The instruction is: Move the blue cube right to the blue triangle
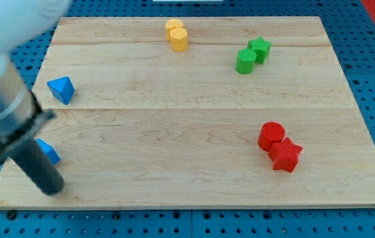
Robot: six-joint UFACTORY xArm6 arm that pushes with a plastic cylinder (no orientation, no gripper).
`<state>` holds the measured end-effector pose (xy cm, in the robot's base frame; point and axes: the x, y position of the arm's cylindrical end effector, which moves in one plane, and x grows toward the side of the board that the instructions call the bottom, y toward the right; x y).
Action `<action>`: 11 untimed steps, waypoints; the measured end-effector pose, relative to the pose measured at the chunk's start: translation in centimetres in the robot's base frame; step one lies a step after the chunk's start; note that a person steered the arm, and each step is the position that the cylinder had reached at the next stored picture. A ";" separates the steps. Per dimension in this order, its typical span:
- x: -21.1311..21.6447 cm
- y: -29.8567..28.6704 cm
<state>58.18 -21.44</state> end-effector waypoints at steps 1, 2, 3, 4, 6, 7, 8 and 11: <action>-5.3 0.8; -6.5 2.6; -2.6 1.3; -1.8 -5.8; -6.8 1.4; -12.0 0.7; -13.5 0.4; -9.7 5.4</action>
